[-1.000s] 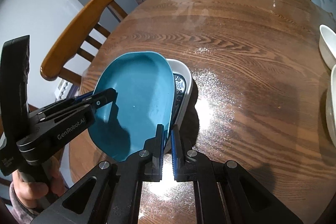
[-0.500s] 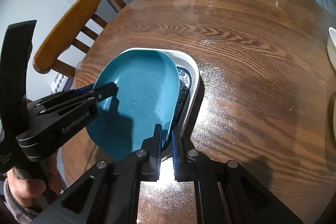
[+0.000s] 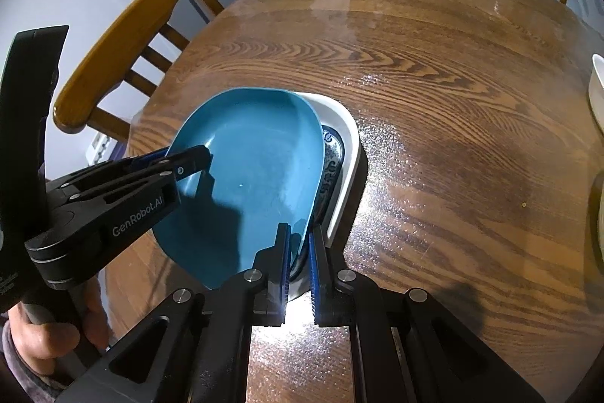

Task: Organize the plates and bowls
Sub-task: 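Open both grippers and withdraw from the teal dish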

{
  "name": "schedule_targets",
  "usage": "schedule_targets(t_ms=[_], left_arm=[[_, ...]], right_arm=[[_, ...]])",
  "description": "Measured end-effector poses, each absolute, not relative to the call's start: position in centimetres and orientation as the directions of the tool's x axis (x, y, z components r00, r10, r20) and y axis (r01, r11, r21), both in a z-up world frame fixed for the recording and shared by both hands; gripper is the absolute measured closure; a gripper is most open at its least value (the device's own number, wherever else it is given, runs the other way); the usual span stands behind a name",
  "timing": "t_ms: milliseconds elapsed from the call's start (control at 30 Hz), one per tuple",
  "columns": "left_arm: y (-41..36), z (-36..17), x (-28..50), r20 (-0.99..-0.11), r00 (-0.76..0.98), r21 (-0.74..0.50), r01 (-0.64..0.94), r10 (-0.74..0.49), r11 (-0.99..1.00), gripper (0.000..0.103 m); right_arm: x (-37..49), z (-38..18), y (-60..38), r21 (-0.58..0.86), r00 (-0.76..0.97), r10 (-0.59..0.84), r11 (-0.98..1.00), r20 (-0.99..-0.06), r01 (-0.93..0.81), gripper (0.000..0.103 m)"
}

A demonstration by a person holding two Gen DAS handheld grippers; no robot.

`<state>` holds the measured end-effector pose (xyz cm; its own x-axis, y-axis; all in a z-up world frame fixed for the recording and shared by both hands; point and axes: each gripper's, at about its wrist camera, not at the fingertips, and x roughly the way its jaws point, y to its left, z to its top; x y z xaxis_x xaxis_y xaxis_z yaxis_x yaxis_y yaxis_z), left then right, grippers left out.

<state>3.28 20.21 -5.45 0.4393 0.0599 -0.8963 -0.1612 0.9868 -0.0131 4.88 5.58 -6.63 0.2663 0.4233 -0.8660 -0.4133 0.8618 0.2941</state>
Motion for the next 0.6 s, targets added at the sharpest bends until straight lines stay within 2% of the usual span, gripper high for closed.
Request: schedule_targets(t_ms=[333,433,467,500,533,600], left_arm=[[20.2,-5.2,3.2,-0.895,0.445,-0.029,-0.16,0.046,0.987,0.074],[20.0,-5.0,3.1,-0.891,0.452,-0.03,-0.157,0.044,0.987,0.06],[19.9,-4.9,3.1,-0.889,0.453,-0.014,-0.159,0.06,0.987,0.047],[19.8,-4.7,3.0,-0.884,0.462,-0.005,-0.162,0.071,0.987,0.04],[19.9,-4.6,2.9,-0.882,0.467,-0.01,-0.164,0.069,0.986,0.039],[20.1,-4.3,2.8,-0.88,0.471,-0.017,-0.169,0.066,0.986,0.039]], right_arm=[[4.9,-6.6,6.1,0.27,0.278,0.404,0.869,-0.872,-0.415,0.095],[4.8,-6.6,6.1,0.279,0.275,0.412,0.866,-0.869,-0.415,0.092],[4.8,-6.5,6.1,0.28,0.276,0.413,0.866,-0.868,-0.415,0.091],[4.7,-6.4,6.1,0.279,0.279,0.413,0.866,-0.867,-0.416,0.09],[4.6,-6.3,6.0,0.274,0.286,0.412,0.866,-0.865,-0.418,0.088],[4.5,-5.9,5.9,0.258,0.308,0.402,0.872,-0.862,-0.415,0.073]])
